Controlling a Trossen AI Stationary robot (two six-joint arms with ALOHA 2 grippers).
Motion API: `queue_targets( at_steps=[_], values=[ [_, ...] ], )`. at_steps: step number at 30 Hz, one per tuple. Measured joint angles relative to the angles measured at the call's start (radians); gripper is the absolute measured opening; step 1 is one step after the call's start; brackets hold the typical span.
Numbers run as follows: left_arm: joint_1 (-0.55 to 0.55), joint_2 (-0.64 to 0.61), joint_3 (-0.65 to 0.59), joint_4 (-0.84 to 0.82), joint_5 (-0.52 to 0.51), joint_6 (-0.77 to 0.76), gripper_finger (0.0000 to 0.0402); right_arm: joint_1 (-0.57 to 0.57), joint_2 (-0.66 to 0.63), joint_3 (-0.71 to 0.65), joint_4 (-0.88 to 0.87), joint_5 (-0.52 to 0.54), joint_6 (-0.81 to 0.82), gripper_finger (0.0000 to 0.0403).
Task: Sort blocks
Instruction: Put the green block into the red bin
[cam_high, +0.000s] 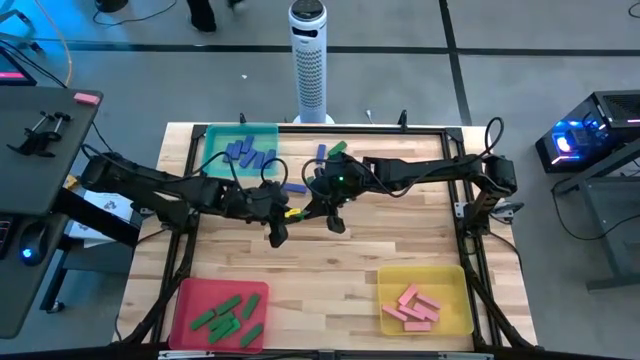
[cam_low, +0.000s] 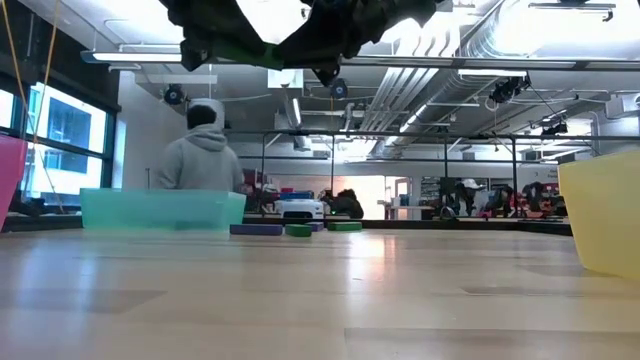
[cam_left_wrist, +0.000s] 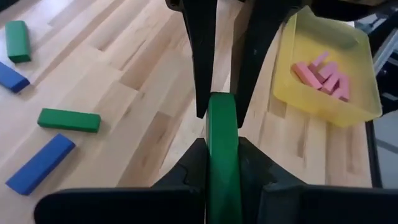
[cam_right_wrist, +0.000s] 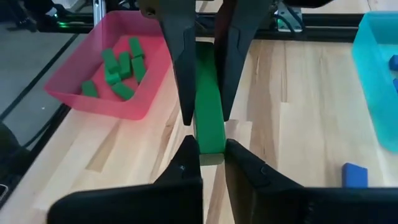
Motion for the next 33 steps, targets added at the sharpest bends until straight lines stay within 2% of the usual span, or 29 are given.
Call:
queue_targets(
  at_steps=[3,6,11,14,16,21,23,26,29,33],
  values=[
    [-0.021,0.000,0.000,-0.009,-0.003,-0.048,0.0025,-0.001,0.000,0.000,0.000,-0.008,0.025,0.0035],
    [-0.068,0.000,0.002,-0.060,0.028,-0.132,0.0025,-0.009,-0.015,0.000,-0.020,-0.013,0.067,0.0076],
    [-0.234,0.000,0.000,-0.176,0.246,-0.257,0.0025,-0.058,-0.072,0.000,-0.045,0.014,0.112,0.0132],
    [-0.359,0.002,0.000,-0.216,0.409,-0.295,0.0025,-0.073,-0.090,0.000,-0.056,0.002,0.111,0.0144],
    [-0.453,0.001,0.000,-0.227,0.465,-0.324,0.0025,-0.089,-0.101,0.000,-0.055,-0.001,0.104,0.0145],
    [-0.636,0.034,0.000,-0.226,0.454,-0.449,0.0037,-0.114,-0.097,0.000,-0.062,0.019,0.080,0.0146],
    [-0.684,0.068,0.000,-0.221,0.454,-0.485,0.0040,-0.116,-0.090,0.000,-0.061,0.075,0.085,0.0146],
    [-0.726,0.129,0.000,-0.179,0.454,-0.543,0.0044,-0.117,-0.063,0.000,-0.067,0.176,0.084,0.0147],
    [-0.749,0.185,0.000,-0.125,0.469,-0.559,0.0061,-0.118,-0.031,0.000,-0.069,0.185,0.084,0.0156],
    [-0.760,0.209,0.000,-0.145,0.512,-0.607,0.0112,-0.116,0.022,0.000,-0.076,0.188,0.091,0.0195]
  ],
)
